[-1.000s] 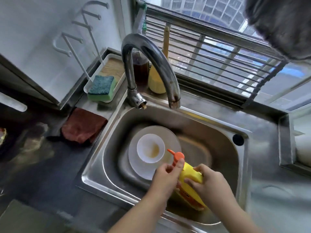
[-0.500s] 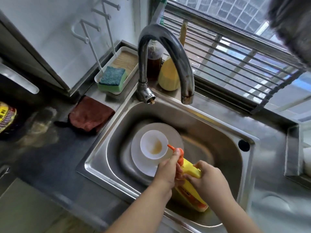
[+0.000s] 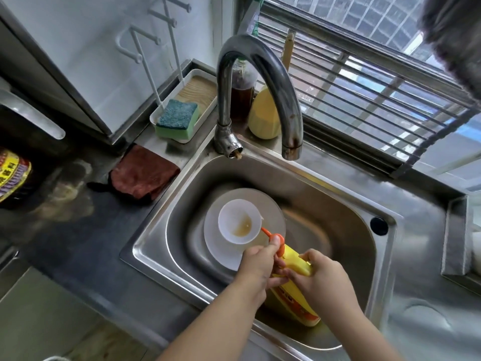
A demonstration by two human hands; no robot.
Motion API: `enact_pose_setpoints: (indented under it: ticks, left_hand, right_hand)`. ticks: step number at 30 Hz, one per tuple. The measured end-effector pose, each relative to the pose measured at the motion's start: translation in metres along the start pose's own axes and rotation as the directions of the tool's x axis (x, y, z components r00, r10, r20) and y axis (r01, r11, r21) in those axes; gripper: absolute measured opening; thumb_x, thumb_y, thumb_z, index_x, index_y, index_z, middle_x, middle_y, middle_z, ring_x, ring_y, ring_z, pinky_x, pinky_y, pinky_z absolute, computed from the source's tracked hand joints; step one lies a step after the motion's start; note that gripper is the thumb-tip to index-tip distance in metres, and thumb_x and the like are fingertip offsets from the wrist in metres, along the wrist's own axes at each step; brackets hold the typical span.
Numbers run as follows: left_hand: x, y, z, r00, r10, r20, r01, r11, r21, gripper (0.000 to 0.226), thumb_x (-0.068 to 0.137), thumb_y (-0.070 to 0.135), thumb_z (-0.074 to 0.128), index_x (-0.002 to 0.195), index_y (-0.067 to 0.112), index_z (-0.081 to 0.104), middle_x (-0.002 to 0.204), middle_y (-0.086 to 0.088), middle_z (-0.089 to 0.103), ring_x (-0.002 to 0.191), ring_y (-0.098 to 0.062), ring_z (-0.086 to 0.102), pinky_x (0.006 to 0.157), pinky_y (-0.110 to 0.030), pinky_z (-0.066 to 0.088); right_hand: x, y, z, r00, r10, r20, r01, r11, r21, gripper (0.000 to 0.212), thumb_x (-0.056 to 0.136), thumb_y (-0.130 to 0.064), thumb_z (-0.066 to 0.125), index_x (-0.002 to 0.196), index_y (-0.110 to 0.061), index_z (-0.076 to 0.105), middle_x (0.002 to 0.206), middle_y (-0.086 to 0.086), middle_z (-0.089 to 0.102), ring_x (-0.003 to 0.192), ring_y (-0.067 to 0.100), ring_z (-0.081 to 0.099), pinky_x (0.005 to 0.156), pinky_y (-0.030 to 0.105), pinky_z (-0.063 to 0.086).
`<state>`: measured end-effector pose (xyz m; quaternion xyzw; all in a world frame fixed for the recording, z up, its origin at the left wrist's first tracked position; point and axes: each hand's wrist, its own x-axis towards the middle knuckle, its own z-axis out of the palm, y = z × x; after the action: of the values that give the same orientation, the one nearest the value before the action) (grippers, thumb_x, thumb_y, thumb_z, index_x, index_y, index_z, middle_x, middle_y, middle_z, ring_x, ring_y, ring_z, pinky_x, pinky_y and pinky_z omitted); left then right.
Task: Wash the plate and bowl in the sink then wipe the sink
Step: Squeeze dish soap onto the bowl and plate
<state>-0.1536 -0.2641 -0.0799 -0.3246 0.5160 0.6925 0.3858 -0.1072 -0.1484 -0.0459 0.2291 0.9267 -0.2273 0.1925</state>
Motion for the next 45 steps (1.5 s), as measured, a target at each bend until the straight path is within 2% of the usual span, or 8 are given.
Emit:
enact_pose_setpoints:
  ticks: [5, 9, 19, 24, 30, 37, 41, 45]
  left_hand:
    - [0.003, 0.003, -0.005, 0.994, -0.101, 0.034, 0.1, 0.995, 0.027, 0.054, 0.077, 0.062, 0.061, 0.061, 0.011, 0.057, 0.07, -0.009, 0.062, 0.074, -0.024, 0.063, 0.075, -0.042, 0.059]
    - [0.004, 0.005, -0.002, 0.995, -0.089, 0.047, 0.088, 0.996, 0.033, 0.063, 0.073, 0.071, 0.059, 0.065, 0.009, 0.059, 0.07, -0.009, 0.063, 0.075, -0.024, 0.064, 0.074, -0.042, 0.059]
    - [0.003, 0.008, 0.019, 0.998, -0.023, 0.063, 0.015, 0.992, 0.122, 0.051, 0.085, 0.058, 0.054, 0.081, 0.008, 0.059, 0.08, -0.01, 0.062, 0.076, -0.021, 0.065, 0.077, -0.041, 0.06]
    - [-0.002, 0.007, 0.026, 0.996, -0.032, 0.086, 0.013, 0.978, 0.206, 0.058, 0.077, 0.071, 0.054, 0.084, 0.014, 0.06, 0.088, -0.006, 0.064, 0.088, -0.019, 0.066, 0.074, -0.034, 0.06]
    - [-0.002, 0.013, 0.042, 0.999, -0.022, 0.047, 0.011, 0.974, 0.226, 0.058, 0.079, 0.07, 0.053, 0.09, 0.013, 0.059, 0.092, -0.006, 0.063, 0.086, -0.018, 0.063, 0.065, -0.028, 0.058]
    - [0.008, 0.013, 0.052, 0.997, -0.017, 0.074, -0.006, 0.952, 0.305, 0.051, 0.082, 0.066, 0.054, 0.082, 0.015, 0.06, 0.085, -0.005, 0.063, 0.083, -0.019, 0.063, 0.07, -0.034, 0.06]
    - [0.011, 0.013, 0.052, 0.996, -0.038, 0.079, 0.017, 0.968, 0.249, 0.047, 0.083, 0.058, 0.059, 0.075, 0.011, 0.06, 0.073, -0.005, 0.059, 0.068, -0.018, 0.06, 0.074, -0.04, 0.06]
    - [0.011, 0.014, 0.051, 0.996, -0.024, 0.084, 0.0, 0.961, 0.277, 0.048, 0.082, 0.059, 0.06, 0.076, 0.011, 0.06, 0.074, -0.006, 0.06, 0.068, -0.016, 0.061, 0.073, -0.036, 0.06]
  right_hand:
    - [-0.001, -0.003, 0.0, 1.0, -0.008, -0.001, 0.008, 0.998, -0.07, 0.035, 0.077, -0.051, 0.066, 0.103, -0.032, 0.057, 0.086, -0.008, 0.066, 0.079, 0.014, 0.064, 0.069, 0.034, 0.056]
    - [-0.003, 0.0, -0.001, 1.0, 0.009, -0.009, -0.009, 1.0, -0.018, 0.034, 0.077, -0.053, 0.067, 0.101, -0.032, 0.056, 0.083, -0.01, 0.064, 0.076, 0.011, 0.062, 0.068, 0.032, 0.057]
    - [0.003, 0.012, -0.014, 0.999, 0.049, 0.006, -0.049, 0.992, 0.12, 0.033, 0.076, -0.043, 0.073, 0.102, -0.024, 0.063, 0.081, -0.011, 0.061, 0.074, 0.003, 0.056, 0.058, 0.017, 0.043]
    - [-0.001, 0.019, -0.018, 0.995, 0.101, -0.01, -0.098, 0.982, 0.162, 0.032, 0.075, -0.042, 0.074, 0.1, -0.025, 0.063, 0.08, -0.011, 0.061, 0.072, 0.003, 0.054, 0.054, 0.015, 0.038]
    - [0.001, 0.02, -0.02, 0.988, 0.154, -0.034, -0.145, 0.972, 0.185, 0.031, 0.078, -0.043, 0.072, 0.1, -0.025, 0.058, 0.077, -0.014, 0.055, 0.068, 0.0, 0.048, 0.052, 0.013, 0.034]
    - [0.006, 0.023, -0.021, 0.976, 0.216, -0.038, -0.202, 0.952, 0.23, 0.026, 0.08, -0.041, 0.071, 0.095, -0.025, 0.056, 0.074, -0.017, 0.05, 0.067, -0.001, 0.045, 0.052, 0.015, 0.034]
    - [0.005, 0.022, -0.021, 0.976, 0.215, -0.044, -0.2, 0.953, 0.226, 0.026, 0.08, -0.041, 0.07, 0.095, -0.026, 0.056, 0.073, -0.018, 0.049, 0.066, -0.002, 0.044, 0.052, 0.013, 0.033]
    - [0.003, 0.02, -0.022, 0.975, 0.216, -0.051, -0.2, 0.954, 0.224, 0.023, 0.081, -0.041, 0.069, 0.092, -0.026, 0.055, 0.071, -0.02, 0.048, 0.065, -0.003, 0.044, 0.051, 0.013, 0.03]
